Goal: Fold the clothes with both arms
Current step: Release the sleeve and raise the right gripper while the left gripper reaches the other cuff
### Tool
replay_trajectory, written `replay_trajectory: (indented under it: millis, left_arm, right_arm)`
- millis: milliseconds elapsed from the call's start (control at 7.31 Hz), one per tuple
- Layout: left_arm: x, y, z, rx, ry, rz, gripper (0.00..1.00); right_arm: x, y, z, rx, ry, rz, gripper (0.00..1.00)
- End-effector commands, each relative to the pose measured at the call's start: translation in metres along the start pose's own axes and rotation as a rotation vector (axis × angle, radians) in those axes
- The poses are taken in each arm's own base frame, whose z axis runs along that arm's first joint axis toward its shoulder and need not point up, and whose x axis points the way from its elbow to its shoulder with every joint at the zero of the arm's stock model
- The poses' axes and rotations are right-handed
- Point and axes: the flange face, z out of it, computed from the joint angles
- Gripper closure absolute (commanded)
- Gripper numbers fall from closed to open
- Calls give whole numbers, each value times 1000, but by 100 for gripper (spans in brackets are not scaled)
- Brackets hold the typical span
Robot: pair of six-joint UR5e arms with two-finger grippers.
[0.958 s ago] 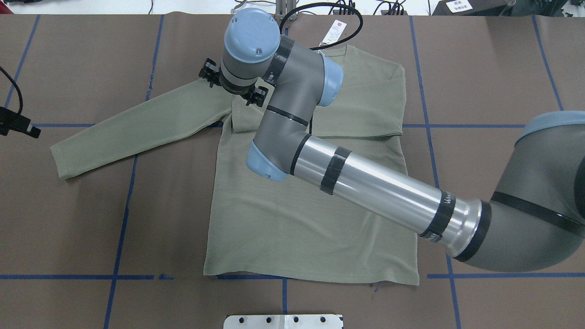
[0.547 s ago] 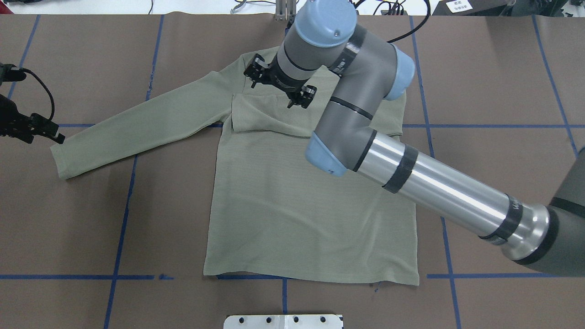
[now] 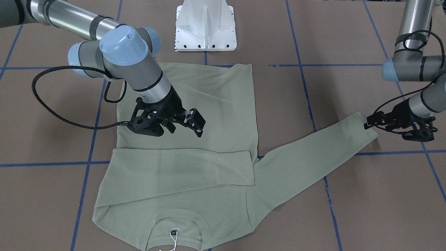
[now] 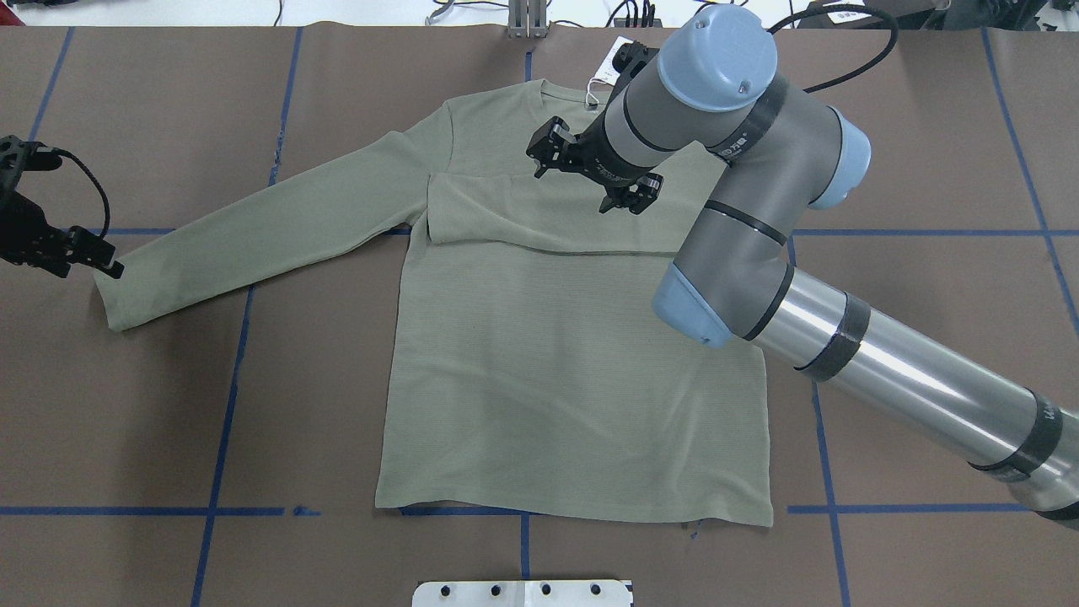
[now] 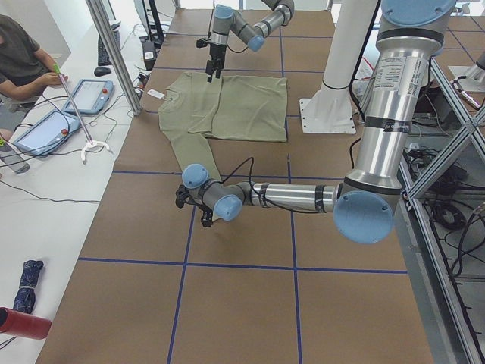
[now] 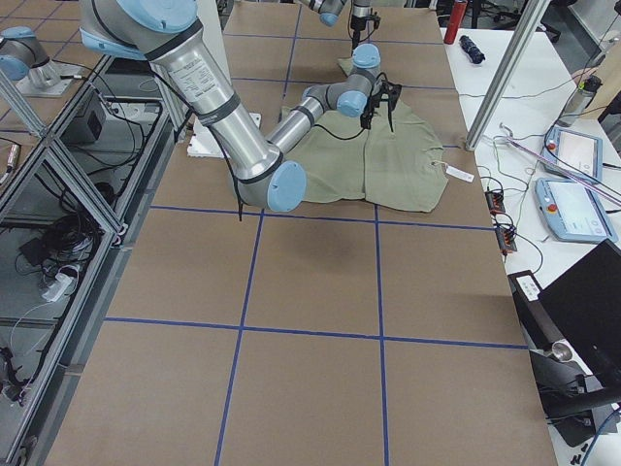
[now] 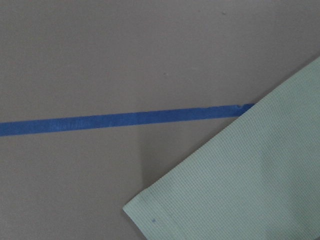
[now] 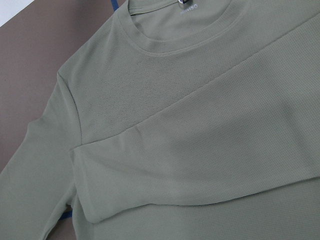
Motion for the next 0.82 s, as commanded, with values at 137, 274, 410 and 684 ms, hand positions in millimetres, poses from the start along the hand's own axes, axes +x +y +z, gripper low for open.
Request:
replay_trajectory:
  millis: [137, 274, 410, 684]
  left_arm:
    - [0, -9, 7, -1, -13, -3, 25]
    - [-1, -9, 8, -2, -16, -6, 29]
    - [-7, -8, 12, -9, -21, -13, 29]
    - [-2, -6, 20, -24, -21, -7, 32]
  right_arm:
    - [4, 0, 1, 6, 3, 0, 1]
    - [4, 0, 1, 6, 3, 0, 1]
    - [5, 0, 0, 8, 3, 0, 1]
    - [5, 0, 0, 8, 1, -1, 1]
